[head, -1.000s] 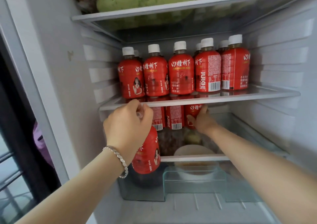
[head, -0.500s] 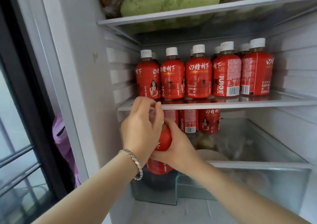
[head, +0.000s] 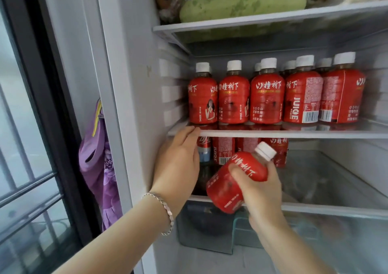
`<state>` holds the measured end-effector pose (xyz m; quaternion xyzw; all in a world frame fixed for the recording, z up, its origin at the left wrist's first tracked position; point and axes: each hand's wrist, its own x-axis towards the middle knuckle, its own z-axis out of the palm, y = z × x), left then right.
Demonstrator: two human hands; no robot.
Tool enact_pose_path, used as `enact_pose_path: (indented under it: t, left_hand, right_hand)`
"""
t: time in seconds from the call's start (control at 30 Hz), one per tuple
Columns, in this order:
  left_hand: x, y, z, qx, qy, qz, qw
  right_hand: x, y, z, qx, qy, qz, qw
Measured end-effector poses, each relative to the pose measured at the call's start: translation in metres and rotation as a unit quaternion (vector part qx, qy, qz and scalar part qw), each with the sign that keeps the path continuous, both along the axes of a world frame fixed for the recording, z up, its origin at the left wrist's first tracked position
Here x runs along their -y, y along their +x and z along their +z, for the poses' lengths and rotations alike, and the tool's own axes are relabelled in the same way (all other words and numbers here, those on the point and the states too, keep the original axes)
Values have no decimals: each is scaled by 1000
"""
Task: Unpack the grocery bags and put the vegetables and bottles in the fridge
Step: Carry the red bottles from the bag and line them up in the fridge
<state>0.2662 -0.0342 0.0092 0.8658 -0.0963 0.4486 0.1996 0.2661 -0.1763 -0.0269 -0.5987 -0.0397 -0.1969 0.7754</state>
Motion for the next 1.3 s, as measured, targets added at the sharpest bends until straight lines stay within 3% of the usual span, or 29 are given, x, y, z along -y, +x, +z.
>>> enact_pose_path:
  t: [0.07, 0.23, 0.43, 0.8, 0.97, 1.17, 1.3]
  left_hand:
    - [0, -1, 1, -11, 16, 2, 1000]
    - [0, -3, 2, -26, 19, 6, 999]
    - [2, -6, 5, -34, 19, 1, 999]
    - [-1, -7, 1, -27, 15, 2, 1000]
    - [2, -6, 3, -21, 2, 1, 1000]
    - [3, -10, 2, -42, 4, -5, 999]
    - [2, -11, 3, -55, 10, -7, 998]
  right_hand:
    - [4, 5, 0, -7, 24, -29, 999]
    - [-1, 24, 1, 38, -78, -73, 994]
    - [-17, 56, -6, 68, -115, -112, 985]
    - [-28, 57, -15, 136, -152, -103, 973]
    - [-30, 61, -16, 114, -211, -107, 965]
    - [-45, 72, 2, 76, -357, -66, 929]
    - [-63, 81, 9, 48, -347, -13, 937]
